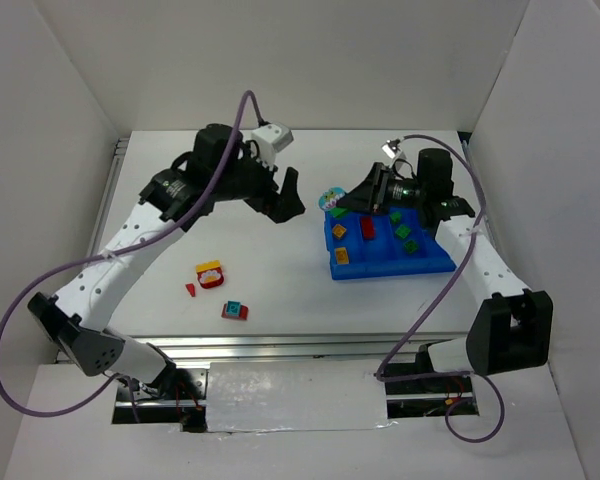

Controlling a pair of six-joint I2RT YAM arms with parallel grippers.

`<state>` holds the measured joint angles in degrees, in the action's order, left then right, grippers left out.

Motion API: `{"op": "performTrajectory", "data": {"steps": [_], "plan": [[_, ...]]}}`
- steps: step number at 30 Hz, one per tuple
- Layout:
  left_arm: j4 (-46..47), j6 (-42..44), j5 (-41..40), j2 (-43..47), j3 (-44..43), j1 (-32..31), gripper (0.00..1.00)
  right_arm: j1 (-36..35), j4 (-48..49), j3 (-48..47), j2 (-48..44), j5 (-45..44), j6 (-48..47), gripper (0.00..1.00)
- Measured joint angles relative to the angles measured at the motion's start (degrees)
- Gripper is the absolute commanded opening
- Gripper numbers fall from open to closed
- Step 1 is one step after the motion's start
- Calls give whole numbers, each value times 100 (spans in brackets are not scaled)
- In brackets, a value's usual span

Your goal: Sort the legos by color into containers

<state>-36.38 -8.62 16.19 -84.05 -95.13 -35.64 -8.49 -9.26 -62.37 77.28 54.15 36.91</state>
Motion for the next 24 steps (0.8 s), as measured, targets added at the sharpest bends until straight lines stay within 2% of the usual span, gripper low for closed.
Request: {"op": "performTrajectory", "data": {"steps": [5, 9, 17, 24], "plan": [[-337, -98, 369, 219, -411, 337, 99, 107, -127, -59, -37, 603, -861, 0], [-535, -87, 1126, 192, -612, 385, 100, 50, -101, -160, -133, 1338, -1220, 0], [-590, -238, 1926, -131, -605, 374, 98, -299, 31, -236, -225, 2026, -1333, 0], [-356, -413, 2474, -212, -511, 374, 89, -494, 570, -234, -229, 2291, -1019, 0]]}}
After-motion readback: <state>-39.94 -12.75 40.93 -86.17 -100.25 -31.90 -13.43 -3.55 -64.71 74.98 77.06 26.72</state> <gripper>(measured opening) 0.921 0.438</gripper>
